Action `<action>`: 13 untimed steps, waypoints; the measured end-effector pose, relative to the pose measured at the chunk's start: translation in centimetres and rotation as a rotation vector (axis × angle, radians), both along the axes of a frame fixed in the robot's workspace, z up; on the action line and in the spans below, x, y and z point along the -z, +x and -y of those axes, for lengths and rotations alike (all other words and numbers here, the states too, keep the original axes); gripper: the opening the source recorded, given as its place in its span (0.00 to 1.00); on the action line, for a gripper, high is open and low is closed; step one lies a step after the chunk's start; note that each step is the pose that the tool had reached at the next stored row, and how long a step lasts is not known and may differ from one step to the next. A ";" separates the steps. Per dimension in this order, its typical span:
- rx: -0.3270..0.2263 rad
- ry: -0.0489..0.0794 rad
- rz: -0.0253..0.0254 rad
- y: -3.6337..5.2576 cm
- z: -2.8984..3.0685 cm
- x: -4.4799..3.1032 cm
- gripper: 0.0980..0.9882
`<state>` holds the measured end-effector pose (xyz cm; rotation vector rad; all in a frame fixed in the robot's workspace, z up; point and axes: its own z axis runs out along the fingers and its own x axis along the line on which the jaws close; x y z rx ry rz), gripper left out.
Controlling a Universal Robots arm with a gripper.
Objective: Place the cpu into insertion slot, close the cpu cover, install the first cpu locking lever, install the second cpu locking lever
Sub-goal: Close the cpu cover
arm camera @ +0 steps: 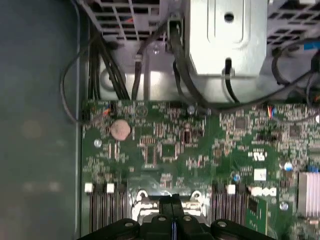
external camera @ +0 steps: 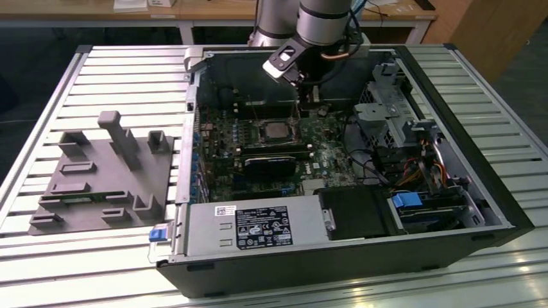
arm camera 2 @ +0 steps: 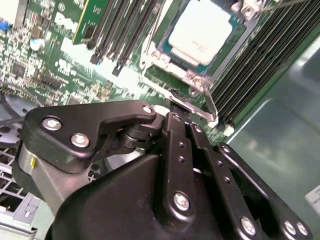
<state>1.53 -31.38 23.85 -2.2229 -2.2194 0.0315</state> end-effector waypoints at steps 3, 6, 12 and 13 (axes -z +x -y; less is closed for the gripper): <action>0.000 0.000 0.0053 -0.74 -0.02 0.01 0.00; 0.000 0.000 0.0105 -0.84 -0.02 0.00 0.00; 0.000 0.000 0.0482 -2.31 -0.02 0.12 0.00; 0.000 0.000 0.0483 -2.54 -0.02 0.15 0.00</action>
